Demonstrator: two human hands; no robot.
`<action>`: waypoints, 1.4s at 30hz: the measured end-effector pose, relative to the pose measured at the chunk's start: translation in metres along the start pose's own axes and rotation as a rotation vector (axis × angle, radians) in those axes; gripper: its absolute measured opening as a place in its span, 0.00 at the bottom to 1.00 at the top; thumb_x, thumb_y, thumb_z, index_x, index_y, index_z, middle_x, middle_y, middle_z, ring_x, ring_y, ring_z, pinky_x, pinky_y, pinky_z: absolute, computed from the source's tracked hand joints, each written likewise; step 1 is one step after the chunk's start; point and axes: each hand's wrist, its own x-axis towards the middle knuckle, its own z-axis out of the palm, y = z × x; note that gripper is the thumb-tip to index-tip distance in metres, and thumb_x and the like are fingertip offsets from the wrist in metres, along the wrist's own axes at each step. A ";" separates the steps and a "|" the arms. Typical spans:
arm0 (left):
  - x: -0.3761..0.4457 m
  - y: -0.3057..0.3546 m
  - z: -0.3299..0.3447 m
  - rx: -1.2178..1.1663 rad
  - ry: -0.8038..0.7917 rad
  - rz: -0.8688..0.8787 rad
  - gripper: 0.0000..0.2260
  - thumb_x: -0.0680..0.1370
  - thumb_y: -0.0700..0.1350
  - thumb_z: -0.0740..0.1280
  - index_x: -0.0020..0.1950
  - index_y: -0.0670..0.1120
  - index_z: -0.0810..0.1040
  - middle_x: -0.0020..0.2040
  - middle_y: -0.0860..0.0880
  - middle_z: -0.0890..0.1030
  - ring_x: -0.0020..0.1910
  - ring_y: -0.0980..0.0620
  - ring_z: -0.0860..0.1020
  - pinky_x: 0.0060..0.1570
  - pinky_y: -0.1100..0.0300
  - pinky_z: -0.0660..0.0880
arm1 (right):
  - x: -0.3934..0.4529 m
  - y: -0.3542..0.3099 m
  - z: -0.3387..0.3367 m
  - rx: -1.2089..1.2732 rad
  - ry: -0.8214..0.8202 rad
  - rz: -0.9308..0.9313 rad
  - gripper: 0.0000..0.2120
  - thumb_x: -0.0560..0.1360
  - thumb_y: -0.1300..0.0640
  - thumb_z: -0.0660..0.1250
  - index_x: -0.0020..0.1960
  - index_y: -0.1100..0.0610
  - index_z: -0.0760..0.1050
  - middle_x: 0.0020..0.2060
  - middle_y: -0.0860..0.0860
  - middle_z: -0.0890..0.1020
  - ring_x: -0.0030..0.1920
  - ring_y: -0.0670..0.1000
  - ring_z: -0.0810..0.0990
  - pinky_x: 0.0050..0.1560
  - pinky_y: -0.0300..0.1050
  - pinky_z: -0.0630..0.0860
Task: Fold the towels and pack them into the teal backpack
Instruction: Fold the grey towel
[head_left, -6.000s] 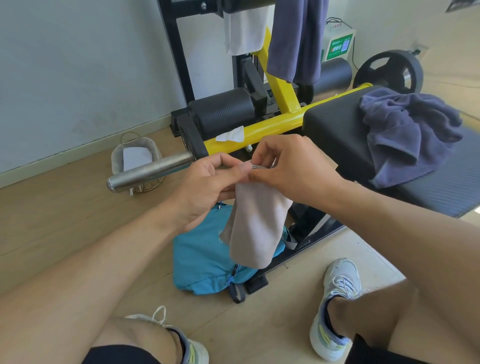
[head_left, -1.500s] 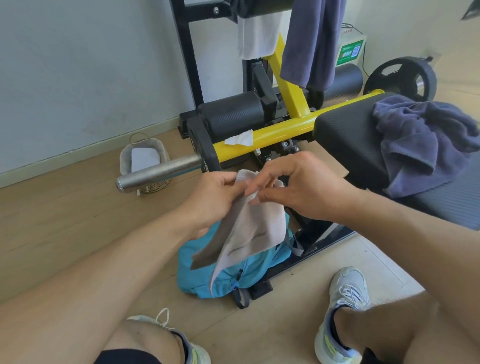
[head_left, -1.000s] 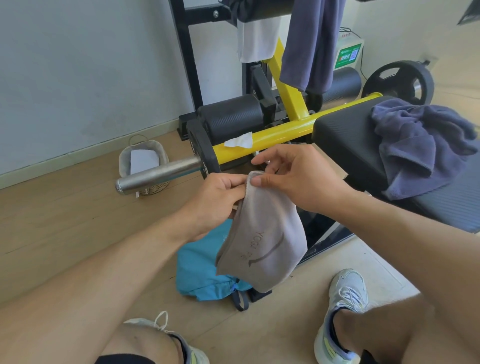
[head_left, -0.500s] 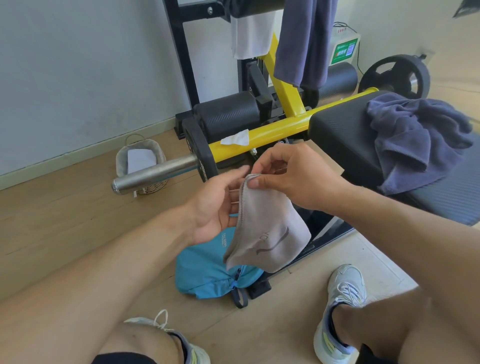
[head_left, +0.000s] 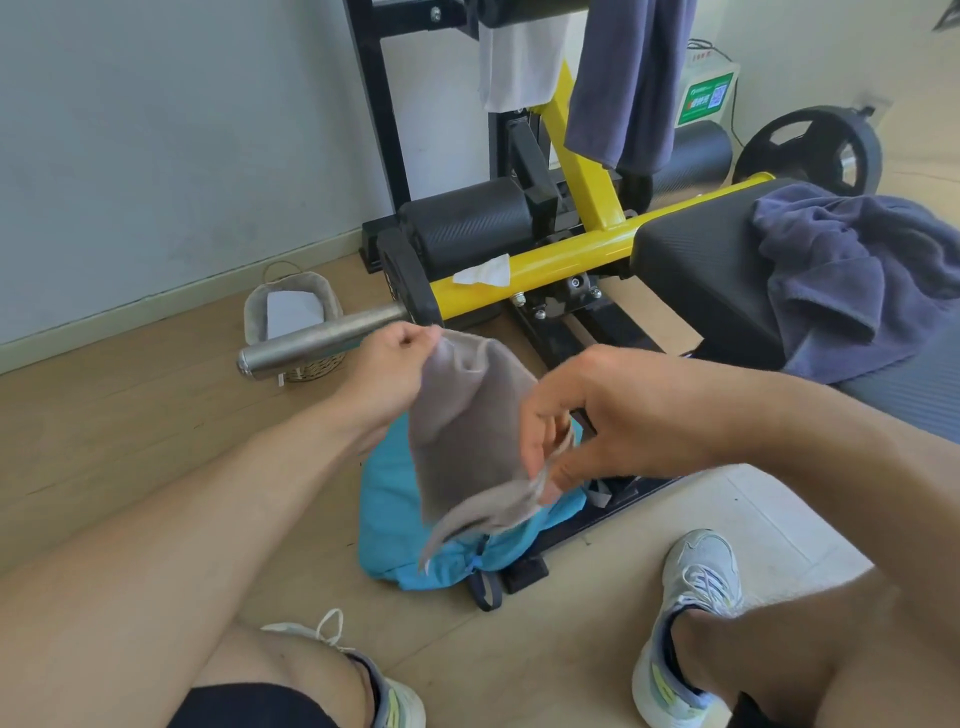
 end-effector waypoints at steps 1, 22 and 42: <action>0.006 -0.004 -0.006 0.034 0.054 0.010 0.13 0.82 0.53 0.65 0.50 0.44 0.81 0.42 0.48 0.80 0.43 0.51 0.74 0.46 0.55 0.70 | -0.004 -0.004 0.000 0.028 -0.057 0.003 0.05 0.72 0.49 0.78 0.46 0.45 0.83 0.44 0.39 0.85 0.45 0.40 0.83 0.46 0.33 0.77; 0.006 -0.028 -0.015 0.093 -0.846 -0.172 0.19 0.69 0.37 0.73 0.59 0.44 0.81 0.55 0.35 0.79 0.53 0.45 0.76 0.54 0.51 0.71 | -0.029 -0.004 -0.022 0.696 0.010 -0.397 0.05 0.74 0.57 0.73 0.48 0.49 0.82 0.44 0.44 0.86 0.51 0.64 0.82 0.64 0.81 0.64; 0.007 -0.005 -0.020 0.214 -0.517 0.003 0.25 0.72 0.24 0.52 0.35 0.45 0.84 0.41 0.42 0.80 0.40 0.49 0.77 0.38 0.63 0.79 | -0.023 0.050 -0.036 -0.100 0.086 0.329 0.04 0.74 0.46 0.75 0.43 0.41 0.81 0.39 0.34 0.84 0.41 0.36 0.81 0.43 0.34 0.70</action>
